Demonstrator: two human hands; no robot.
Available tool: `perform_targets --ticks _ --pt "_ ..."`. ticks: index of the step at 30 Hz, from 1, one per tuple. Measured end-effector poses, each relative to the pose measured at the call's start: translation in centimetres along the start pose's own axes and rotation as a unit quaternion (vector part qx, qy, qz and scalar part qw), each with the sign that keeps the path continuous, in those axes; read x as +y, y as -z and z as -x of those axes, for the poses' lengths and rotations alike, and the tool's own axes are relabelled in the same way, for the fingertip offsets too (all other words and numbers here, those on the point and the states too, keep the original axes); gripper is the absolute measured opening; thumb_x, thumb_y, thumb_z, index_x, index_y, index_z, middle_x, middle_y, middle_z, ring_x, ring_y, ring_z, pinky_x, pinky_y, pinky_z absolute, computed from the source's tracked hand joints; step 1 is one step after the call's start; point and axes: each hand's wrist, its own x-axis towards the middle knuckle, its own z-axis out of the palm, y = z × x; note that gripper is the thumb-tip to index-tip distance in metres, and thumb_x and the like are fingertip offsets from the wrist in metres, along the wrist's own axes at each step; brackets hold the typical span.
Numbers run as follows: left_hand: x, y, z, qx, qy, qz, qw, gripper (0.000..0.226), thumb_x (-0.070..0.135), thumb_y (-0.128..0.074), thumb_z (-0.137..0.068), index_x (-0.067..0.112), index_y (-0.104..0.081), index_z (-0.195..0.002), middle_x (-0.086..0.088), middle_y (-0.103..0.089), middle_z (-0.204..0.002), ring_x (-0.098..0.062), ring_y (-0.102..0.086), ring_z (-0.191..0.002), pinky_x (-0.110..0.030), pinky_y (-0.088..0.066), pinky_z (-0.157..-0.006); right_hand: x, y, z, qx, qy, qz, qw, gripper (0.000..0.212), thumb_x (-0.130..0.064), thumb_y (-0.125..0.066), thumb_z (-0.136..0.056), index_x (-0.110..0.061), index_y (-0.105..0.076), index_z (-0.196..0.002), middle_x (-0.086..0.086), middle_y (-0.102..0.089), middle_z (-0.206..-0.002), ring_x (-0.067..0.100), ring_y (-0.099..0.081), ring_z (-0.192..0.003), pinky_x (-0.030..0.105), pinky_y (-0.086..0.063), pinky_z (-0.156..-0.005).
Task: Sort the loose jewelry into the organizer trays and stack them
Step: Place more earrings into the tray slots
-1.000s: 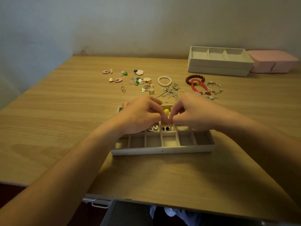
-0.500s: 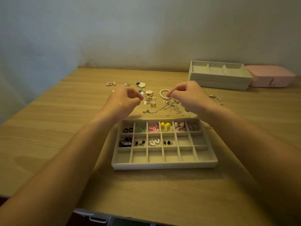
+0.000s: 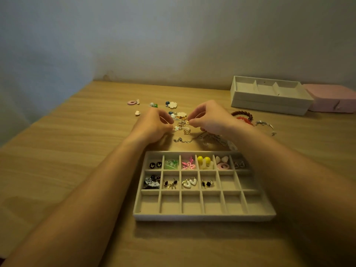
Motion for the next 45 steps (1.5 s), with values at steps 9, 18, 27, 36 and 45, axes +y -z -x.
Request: perform_targets --ticks 9,18,27,36,45 --pt "-1.7 1.3 0.2 0.115 -0.025 -0.029 0.993 0.014 0.019 -0.072 -0.091 0.032 -0.068 -0.090 0.013 -0.063 -0.087 -0.006 -0.061 -0.086 -0.024 -0.045 -0.076 -1.7 -0.2 -2.1 -0.009 0.046 0.110 0.993 0.008 -0.020 -0.071 -0.094 -0.018 -0.075 -0.100 -0.004 -0.070 -0.098 0.013 -0.064 -0.094 0.029 -0.054 -0.081" --pt "-2.5 1.0 0.5 0.136 -0.038 -0.033 0.989 0.015 0.017 -0.064 -0.095 0.027 -0.072 -0.103 0.012 -0.062 -0.094 -0.007 -0.059 -0.091 -0.023 -0.043 -0.079 -1.5 -0.8 -1.6 -0.104 0.016 0.159 0.982 0.006 -0.017 -0.079 -0.086 -0.021 -0.077 -0.089 -0.003 -0.072 -0.093 0.014 -0.066 -0.092 0.030 -0.058 -0.080" --pt "0.3 1.2 2.8 0.018 -0.164 0.135 0.977 0.015 0.013 -0.067 -0.094 0.022 -0.071 -0.104 0.008 -0.071 -0.094 -0.003 -0.066 -0.084 -0.021 -0.054 -0.072 -1.2 2.3 2.5 -0.130 0.002 -0.203 0.970 0.013 -0.003 -0.067 -0.092 -0.005 -0.074 -0.103 0.009 -0.077 -0.088 0.020 -0.074 -0.080 0.027 -0.061 -0.071" --pt "2.3 0.7 5.1 -0.075 -0.214 0.254 0.940 0.022 0.022 -0.071 -0.089 0.014 -0.072 -0.109 -0.007 -0.076 -0.092 -0.024 -0.072 -0.081 -0.033 -0.060 -0.065 0.8 3.1 5.9 -0.170 -0.023 -0.471 0.866 0.023 -0.004 -0.064 -0.083 -0.002 -0.067 -0.106 0.013 -0.070 -0.086 0.019 -0.069 -0.072 0.027 -0.061 -0.065" --pt "3.0 0.6 5.9 -0.082 -0.236 0.174 0.953 0.011 0.023 -0.080 -0.077 0.019 -0.076 -0.086 0.007 -0.073 -0.077 -0.006 -0.068 -0.071 -0.016 -0.051 -0.062 1.0 3.0 7.3 -0.124 -0.005 -0.388 0.913 0.018 -0.002 -0.062 -0.094 -0.003 -0.069 -0.111 0.013 -0.071 -0.084 0.021 -0.070 -0.074 0.027 -0.061 -0.067"
